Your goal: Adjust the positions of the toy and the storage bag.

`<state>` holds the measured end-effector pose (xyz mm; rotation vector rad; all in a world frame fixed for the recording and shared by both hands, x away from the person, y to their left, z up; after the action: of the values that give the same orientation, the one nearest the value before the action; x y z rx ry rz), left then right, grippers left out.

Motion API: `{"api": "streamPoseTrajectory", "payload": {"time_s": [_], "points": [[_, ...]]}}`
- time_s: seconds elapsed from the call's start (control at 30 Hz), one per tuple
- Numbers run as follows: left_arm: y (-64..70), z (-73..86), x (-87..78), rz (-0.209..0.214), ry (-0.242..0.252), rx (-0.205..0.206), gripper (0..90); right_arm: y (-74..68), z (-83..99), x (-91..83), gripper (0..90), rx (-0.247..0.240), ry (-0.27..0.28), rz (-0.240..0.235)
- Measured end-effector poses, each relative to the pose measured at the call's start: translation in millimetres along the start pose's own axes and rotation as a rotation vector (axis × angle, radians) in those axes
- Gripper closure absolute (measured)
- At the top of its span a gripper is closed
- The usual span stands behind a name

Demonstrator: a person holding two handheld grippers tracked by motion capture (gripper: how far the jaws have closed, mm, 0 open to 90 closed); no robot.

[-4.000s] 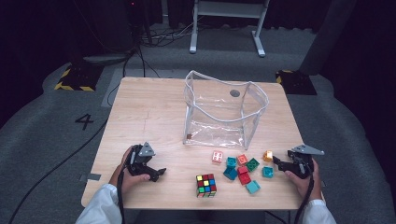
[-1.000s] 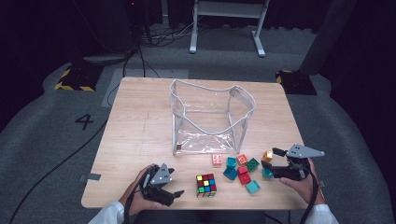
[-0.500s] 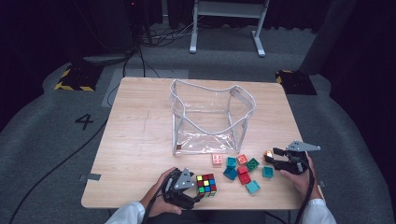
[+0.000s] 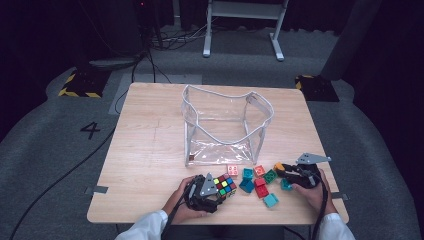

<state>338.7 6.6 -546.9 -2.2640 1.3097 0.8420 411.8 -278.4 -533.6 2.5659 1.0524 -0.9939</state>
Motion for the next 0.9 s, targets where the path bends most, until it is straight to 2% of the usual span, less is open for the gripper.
{"api": "streamPoseTrajectory", "payload": {"time_s": [0.07, 0.1, 0.13, 0.2, 0.23, 0.27, 0.3, 0.37, 0.4, 0.53, 0.6, 0.7, 0.77, 0.8, 0.83, 0.9], "points": [[-1.8, -2.5, 3.0, 0.000, -0.002, -0.009, 33.0, -6.0, -3.1, 3.3, 63.9, -0.012, 0.001, -0.013], [-2.3, -3.4, 4.1, 0.000, -0.003, -0.013, 33.0, -10.5, -5.7, 4.6, 60.2, -0.008, 0.006, -0.020], [-4.1, -4.5, 4.8, 0.014, -0.016, 0.018, 33.0, -12.3, -6.9, 5.3, 57.0, -0.014, 0.006, -0.021], [-4.5, -6.8, 7.8, 0.023, -0.030, 0.039, 32.9, -16.5, -10.1, 5.1, 53.9, -0.016, 0.009, -0.026], [-4.7, -8.9, 10.1, 0.030, -0.019, 0.054, 32.4, -17.1, -11.4, 3.4, 49.5, -0.019, 0.013, -0.023], [-5.3, -8.6, 10.2, 0.030, -0.036, 0.053, 32.1, -16.4, -12.3, 1.7, 46.9, -0.019, 0.021, -0.021], [-6.5, -8.3, 10.4, 0.031, -0.042, 0.067, 31.8, -14.9, -12.7, -2.3, 43.5, -0.009, 0.030, -0.012], [-6.2, -8.4, 10.7, 0.043, -0.034, 0.055, 31.8, -13.3, -10.7, -10.3, 40.3, -0.004, 0.036, 0.004], [-7.7, -7.4, 9.2, 0.048, -0.042, 0.069, 31.8, -13.0, -9.0, -13.6, 39.4, -0.008, 0.035, 0.006], [-11.4, -3.0, -0.1, 0.057, -0.047, 0.056, 27.1, -11.1, 1.3, -31.5, 38.3, -0.010, 0.046, 0.012], [-14.9, -1.1, -5.9, 0.053, -0.033, 0.076, 25.8, -9.6, 5.2, -40.1, 39.5, -0.007, 0.052, 0.021], [-22.4, 7.4, -20.3, 0.035, -0.030, 0.062, 24.2, -9.4, 14.6, -44.3, 47.2, -0.017, 0.032, 0.021], [-29.4, 13.6, -30.1, 0.008, -0.010, 0.011, 23.3, -9.6, 23.1, -42.9, 48.7, -0.025, 0.001, 0.016], [-33.1, 17.5, -35.4, 0.001, -0.007, -0.003, 23.5, -10.1, 24.5, -42.3, 49.2, -0.021, 0.005, 0.012], [-39.1, 22.3, -42.0, -0.026, -0.012, -0.005, 23.1, -10.6, 26.0, -42.3, 51.9, -0.017, 0.003, 0.004], [-49.1, 31.0, -52.7, -0.061, -0.003, -0.041, 23.2, -12.8, 26.5, -41.5, 53.5, -0.007, 0.006, -0.009]]}}
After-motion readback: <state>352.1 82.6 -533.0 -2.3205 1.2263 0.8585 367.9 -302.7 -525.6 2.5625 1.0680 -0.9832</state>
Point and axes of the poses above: each handheld gripper's, and its own axes: x roughly forward along the jaws, z roughly out of its underside, y roughly to its right, the point moved 7 cm from there along x, roughly forward along the jaws, and after that the axes turned 1 degree about -z, right-handed, at the moved point
